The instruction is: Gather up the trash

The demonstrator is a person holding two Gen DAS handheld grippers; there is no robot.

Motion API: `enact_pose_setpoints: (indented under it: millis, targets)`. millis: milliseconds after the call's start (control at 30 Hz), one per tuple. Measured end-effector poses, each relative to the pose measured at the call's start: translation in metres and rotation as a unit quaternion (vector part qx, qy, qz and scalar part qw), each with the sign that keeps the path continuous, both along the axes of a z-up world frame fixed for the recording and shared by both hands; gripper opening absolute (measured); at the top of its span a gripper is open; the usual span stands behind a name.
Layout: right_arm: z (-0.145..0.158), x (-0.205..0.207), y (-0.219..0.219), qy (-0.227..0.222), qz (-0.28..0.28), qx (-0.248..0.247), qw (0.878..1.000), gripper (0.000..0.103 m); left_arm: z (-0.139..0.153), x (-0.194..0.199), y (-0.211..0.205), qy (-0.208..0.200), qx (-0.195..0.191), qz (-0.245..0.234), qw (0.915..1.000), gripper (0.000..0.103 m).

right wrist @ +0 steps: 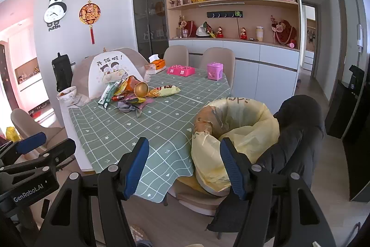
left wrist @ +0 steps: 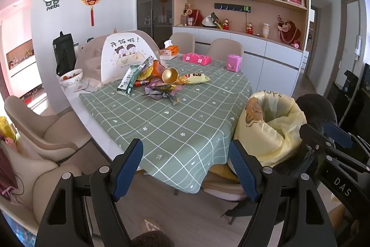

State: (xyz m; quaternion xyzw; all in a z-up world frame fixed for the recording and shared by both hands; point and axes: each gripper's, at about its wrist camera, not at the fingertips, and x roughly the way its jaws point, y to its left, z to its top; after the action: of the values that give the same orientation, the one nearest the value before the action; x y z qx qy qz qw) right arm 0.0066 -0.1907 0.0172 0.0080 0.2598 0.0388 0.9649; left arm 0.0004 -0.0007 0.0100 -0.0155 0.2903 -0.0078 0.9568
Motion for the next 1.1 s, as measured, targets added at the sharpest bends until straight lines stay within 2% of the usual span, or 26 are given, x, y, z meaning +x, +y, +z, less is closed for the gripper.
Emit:
enact_pose_setpoints:
  millis: [1100]
  targets:
    - [-0.008,0.007,0.004,0.008,0.003,0.008,1.000,0.061,-0.010,0.006,0.008,0.005,-0.006,0.000,1.0000,0.077]
